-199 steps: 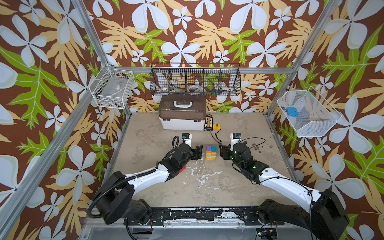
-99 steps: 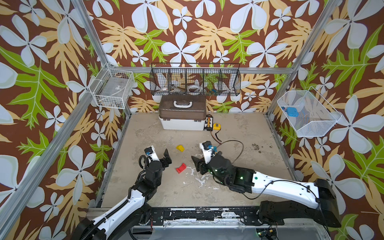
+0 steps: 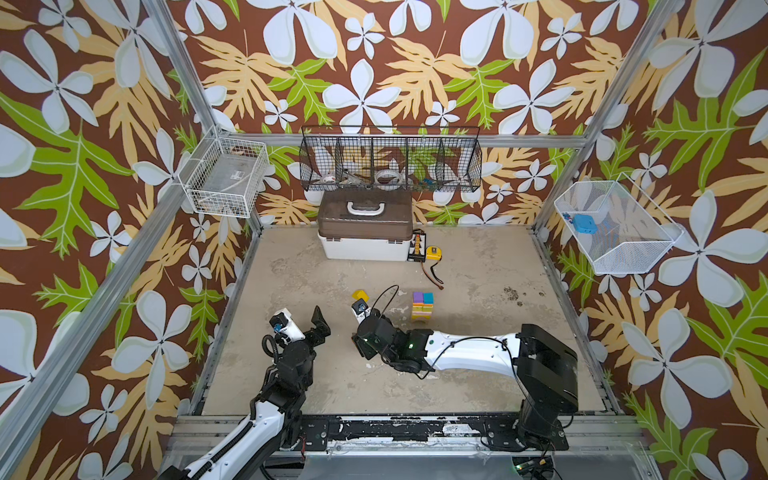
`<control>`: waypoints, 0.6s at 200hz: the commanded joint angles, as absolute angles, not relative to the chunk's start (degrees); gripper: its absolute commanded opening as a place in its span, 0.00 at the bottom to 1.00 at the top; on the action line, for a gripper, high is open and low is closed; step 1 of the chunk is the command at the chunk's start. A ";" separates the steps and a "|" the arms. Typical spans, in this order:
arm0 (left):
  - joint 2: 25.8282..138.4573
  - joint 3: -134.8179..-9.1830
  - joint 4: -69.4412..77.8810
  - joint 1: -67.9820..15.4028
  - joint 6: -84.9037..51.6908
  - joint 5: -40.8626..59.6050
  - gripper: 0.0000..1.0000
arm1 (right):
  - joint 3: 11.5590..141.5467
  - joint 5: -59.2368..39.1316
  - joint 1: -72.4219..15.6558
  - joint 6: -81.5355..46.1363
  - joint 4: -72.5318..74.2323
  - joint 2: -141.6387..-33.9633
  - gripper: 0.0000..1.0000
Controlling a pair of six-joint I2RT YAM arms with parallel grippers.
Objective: Build the wood block tower
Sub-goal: 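Grasp the red arch block with the right gripper while the left arm withdraws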
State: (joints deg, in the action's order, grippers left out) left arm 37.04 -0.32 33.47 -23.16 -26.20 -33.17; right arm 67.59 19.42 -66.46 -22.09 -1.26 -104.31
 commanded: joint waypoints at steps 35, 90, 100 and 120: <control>36.83 1.07 35.95 -23.03 -26.76 -32.15 0.93 | 67.22 14.95 -63.67 -23.16 -0.37 -108.50 0.65; 37.16 1.11 36.30 -23.03 -26.54 -31.17 0.92 | 68.45 11.95 -59.85 -23.38 1.32 -113.39 0.59; 37.50 1.00 36.64 -23.03 -26.54 -31.32 0.93 | 69.58 11.55 -59.76 -23.00 0.57 -114.28 0.56; 38.31 0.84 37.12 -23.03 -26.27 -30.98 0.92 | 70.47 11.02 -59.72 -22.77 0.84 -115.84 0.48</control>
